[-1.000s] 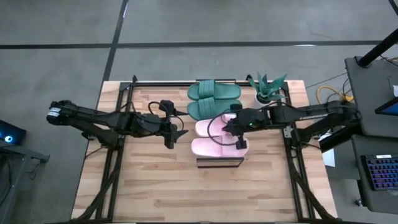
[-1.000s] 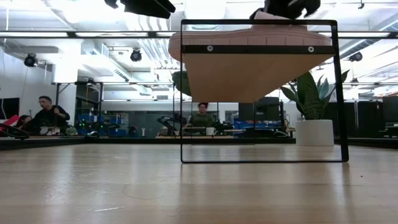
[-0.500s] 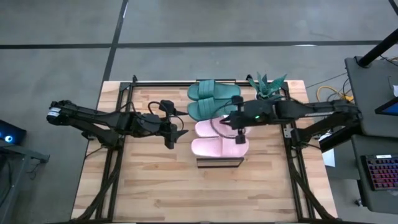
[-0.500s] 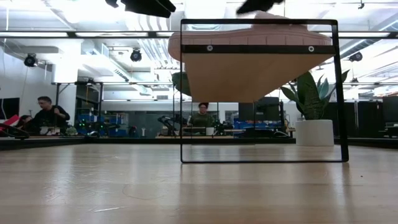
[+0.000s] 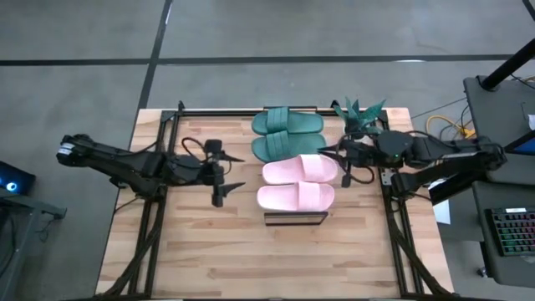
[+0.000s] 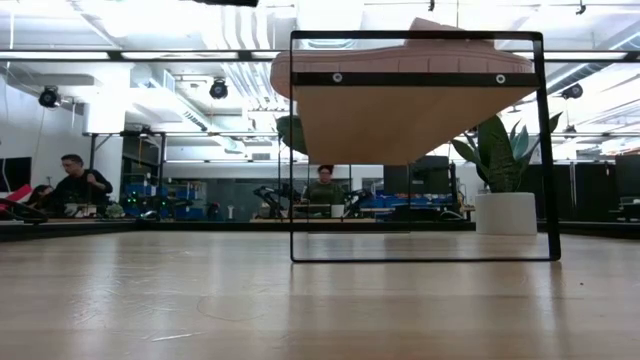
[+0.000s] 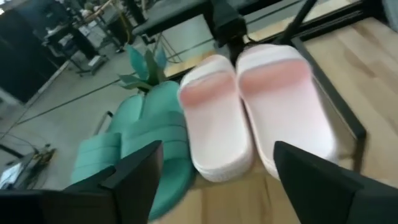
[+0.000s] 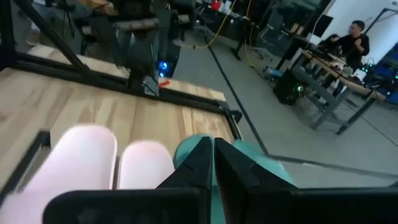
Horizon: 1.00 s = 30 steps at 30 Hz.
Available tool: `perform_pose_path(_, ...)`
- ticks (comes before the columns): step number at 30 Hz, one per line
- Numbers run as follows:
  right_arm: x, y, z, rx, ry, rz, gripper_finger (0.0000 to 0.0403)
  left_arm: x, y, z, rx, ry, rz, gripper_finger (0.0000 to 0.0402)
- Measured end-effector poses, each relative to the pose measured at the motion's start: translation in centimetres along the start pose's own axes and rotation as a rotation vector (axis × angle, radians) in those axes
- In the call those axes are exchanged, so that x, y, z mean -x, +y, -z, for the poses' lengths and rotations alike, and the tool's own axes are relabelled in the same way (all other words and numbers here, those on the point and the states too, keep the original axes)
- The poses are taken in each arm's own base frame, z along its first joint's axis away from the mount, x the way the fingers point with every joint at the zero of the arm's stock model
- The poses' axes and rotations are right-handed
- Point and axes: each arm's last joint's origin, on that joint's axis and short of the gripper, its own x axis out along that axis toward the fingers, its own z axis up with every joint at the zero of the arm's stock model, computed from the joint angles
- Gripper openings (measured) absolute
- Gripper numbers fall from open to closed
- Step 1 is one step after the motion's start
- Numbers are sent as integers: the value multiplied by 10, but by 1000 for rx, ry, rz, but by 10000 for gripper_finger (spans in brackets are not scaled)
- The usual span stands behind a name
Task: Pick and place slides into the shelf
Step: Return to Home Position
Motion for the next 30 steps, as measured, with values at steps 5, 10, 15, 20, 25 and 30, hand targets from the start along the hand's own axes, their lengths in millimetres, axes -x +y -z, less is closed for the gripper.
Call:
perform_pose_path(5, 3, 7, 28, -18, 19, -2, 8, 11, -7, 21, 44, -6, 20, 237)
perform_pose_path(10, 4, 13, 47, -51, -7, 2, 8, 18, -12, 49, 113, -50, 11, 174)
perform_pose_path(15, 5, 15, 55, -54, -16, 5, 9, 21, -17, 82, 88, -165, -34, 117)
perform_pose_path(20, 3, 17, 59, -54, -5, 2, 8, 20, -12, 112, 61, -182, -86, 51)
perform_pose_path(25, 4, 17, 59, -86, -8, 2, 9, 31, -10, 125, 94, -220, -112, 6)
perform_pose_path(30, 7, 16, 59, -90, -7, 2, 9, 42, -11, 141, 112, -263, -126, 10)
